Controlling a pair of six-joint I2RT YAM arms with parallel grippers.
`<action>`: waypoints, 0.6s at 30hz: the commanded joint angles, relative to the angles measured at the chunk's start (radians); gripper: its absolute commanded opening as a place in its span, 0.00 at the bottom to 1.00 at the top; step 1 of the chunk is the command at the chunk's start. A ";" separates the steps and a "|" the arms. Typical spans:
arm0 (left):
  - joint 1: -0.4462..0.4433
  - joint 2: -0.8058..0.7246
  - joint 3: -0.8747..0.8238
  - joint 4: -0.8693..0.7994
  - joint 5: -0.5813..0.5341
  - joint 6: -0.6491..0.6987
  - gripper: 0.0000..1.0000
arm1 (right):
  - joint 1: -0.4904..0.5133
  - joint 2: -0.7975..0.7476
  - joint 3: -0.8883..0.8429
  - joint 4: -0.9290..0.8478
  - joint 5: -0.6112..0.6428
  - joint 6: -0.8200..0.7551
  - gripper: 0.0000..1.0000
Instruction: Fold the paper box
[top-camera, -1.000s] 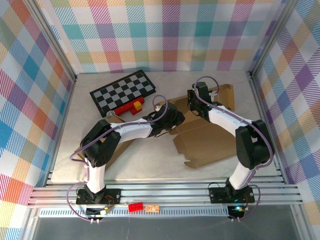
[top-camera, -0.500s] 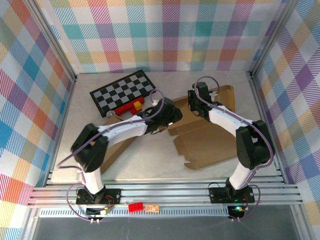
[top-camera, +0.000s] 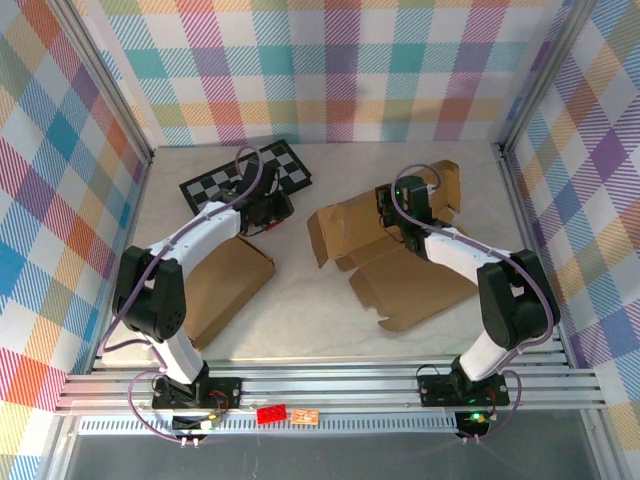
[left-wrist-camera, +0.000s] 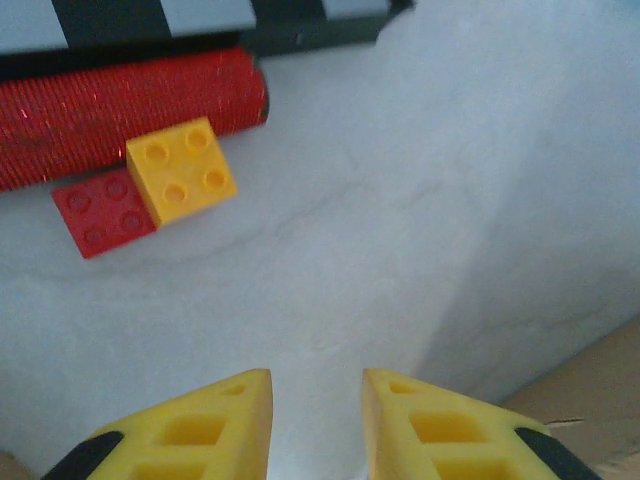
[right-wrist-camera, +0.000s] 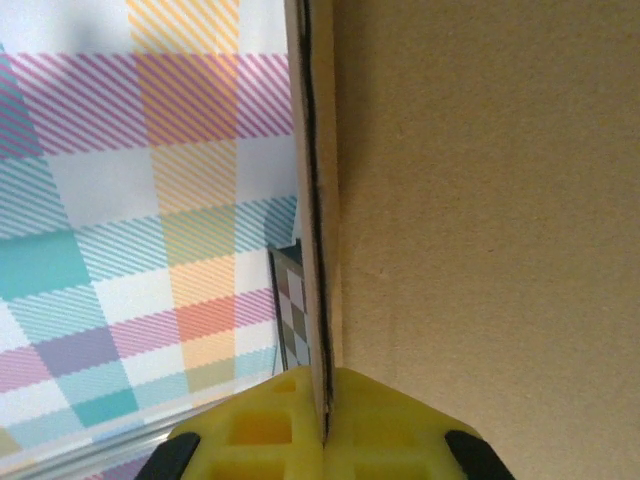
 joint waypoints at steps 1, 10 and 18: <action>-0.005 -0.011 0.012 -0.028 -0.003 0.087 0.29 | -0.010 -0.059 -0.025 0.160 -0.077 -0.037 0.00; -0.006 -0.017 -0.070 0.047 0.046 0.176 0.30 | -0.013 -0.135 -0.064 0.158 -0.141 -0.019 0.00; -0.008 0.013 -0.086 0.050 0.086 0.271 0.33 | -0.031 -0.022 -0.111 0.309 -0.218 -0.010 0.00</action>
